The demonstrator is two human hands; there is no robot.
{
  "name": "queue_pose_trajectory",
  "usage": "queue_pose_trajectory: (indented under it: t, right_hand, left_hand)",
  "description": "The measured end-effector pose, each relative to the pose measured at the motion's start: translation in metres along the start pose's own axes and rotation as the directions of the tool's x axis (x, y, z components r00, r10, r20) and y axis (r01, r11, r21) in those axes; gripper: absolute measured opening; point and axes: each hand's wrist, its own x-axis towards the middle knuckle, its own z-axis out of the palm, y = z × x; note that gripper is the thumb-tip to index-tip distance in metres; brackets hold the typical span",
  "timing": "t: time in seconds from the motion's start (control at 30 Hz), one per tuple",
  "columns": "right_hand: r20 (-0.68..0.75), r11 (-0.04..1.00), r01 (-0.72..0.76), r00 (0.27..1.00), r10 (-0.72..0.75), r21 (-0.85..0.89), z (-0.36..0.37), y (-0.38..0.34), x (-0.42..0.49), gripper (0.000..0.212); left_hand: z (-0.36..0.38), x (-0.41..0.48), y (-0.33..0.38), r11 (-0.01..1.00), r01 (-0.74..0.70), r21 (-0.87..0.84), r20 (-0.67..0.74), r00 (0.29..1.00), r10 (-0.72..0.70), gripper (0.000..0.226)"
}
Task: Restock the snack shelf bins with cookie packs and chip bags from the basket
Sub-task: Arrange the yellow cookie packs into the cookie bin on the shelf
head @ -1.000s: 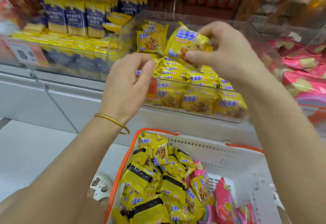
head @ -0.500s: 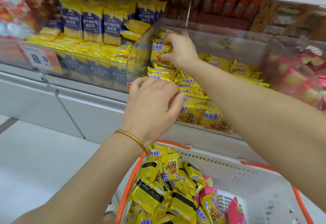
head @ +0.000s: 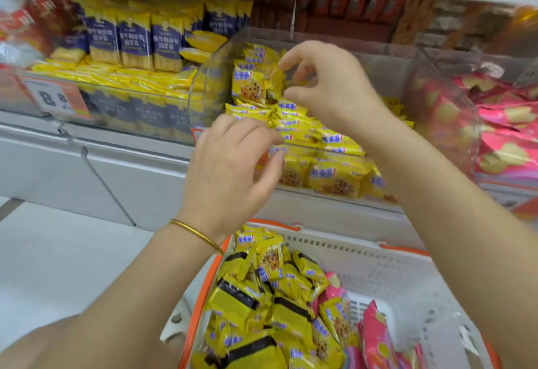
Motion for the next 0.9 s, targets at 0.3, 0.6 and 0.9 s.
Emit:
queue_pose_trajectory:
  t: [0.3, 0.6, 0.9]
  right_hand:
    - [0.504, 0.924, -0.378, 0.811, 0.298, 0.062, 0.09, 0.062, -0.161, 0.015]
    - [0.394, 0.777, -0.626, 0.731, 0.558, 0.062, 0.213, 0.091, -0.178, 0.049]
    - [0.453, 0.596, -0.729, 0.68, 0.577, 0.336, 0.177, 0.11, -0.188, 0.015]
  left_hand:
    - [0.024, -0.031, 0.007, 0.993, -0.043, 0.111, 0.623, 0.781, -0.036, 0.026]
    - [0.033, -0.021, 0.001, 0.991, 0.005, 0.132, 0.696, 0.712, -0.096, 0.025]
    - [0.034, -0.024, -0.003, 0.985, 0.021, 0.169, 0.788, 0.598, -0.148, 0.03]
